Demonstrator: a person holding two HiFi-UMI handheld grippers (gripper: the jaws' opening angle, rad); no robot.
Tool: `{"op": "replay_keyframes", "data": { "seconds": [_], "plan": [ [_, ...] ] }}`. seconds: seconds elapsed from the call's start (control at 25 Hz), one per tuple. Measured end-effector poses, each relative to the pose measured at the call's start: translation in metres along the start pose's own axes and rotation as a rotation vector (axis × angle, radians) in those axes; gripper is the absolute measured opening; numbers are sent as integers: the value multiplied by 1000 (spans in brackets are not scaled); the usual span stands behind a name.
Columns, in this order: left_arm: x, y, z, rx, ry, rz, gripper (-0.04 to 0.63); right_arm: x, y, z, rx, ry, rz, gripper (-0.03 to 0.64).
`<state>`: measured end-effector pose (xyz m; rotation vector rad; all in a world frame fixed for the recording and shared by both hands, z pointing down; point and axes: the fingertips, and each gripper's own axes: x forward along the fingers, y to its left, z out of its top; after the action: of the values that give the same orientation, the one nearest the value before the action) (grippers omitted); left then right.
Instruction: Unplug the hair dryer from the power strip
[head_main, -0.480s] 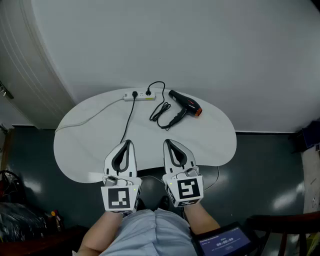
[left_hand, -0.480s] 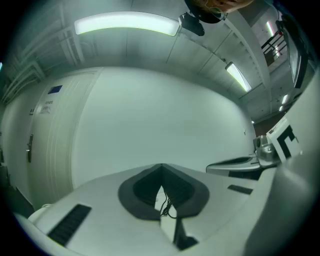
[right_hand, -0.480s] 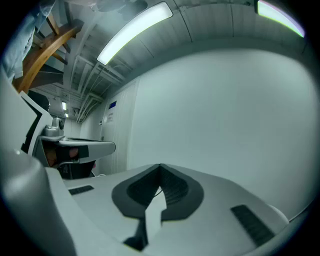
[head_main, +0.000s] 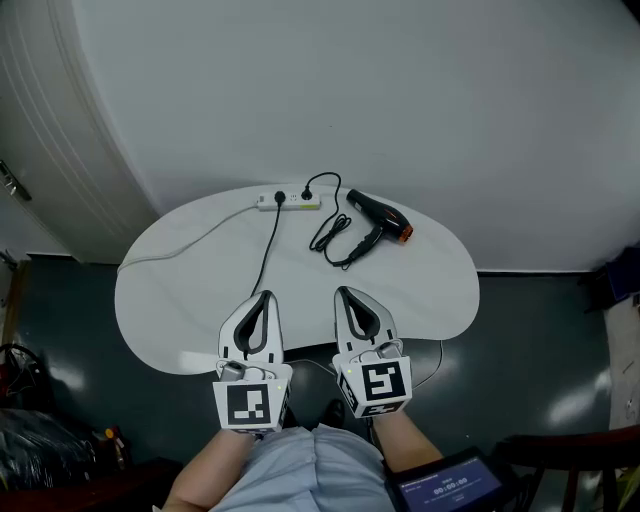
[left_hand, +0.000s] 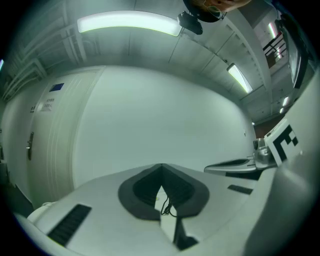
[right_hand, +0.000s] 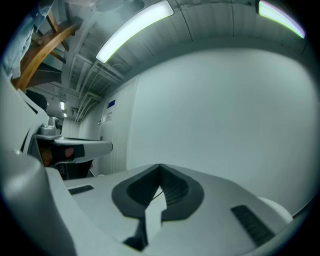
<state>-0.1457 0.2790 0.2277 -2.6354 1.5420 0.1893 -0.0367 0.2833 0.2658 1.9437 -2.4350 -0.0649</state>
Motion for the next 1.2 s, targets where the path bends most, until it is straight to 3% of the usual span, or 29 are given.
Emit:
{"op": "replay_keyframes", "data": {
  "seconds": [0.12, 0.52, 0.84, 1.2],
  "plan": [
    [-3, 11, -5, 40, 21, -12, 0, 4, 9, -2, 25, 1, 1, 0],
    [8, 10, -20, -30, 28, -78, 0, 14, -5, -7, 2, 24, -83, 2],
    [60, 9, -31, -2, 72, -51, 0, 59, -36, -3, 12, 30, -38, 2],
    [130, 4, -27, 28, 89, 37, 0, 122, -77, -3, 31, 51, 61, 2]
  ]
}}
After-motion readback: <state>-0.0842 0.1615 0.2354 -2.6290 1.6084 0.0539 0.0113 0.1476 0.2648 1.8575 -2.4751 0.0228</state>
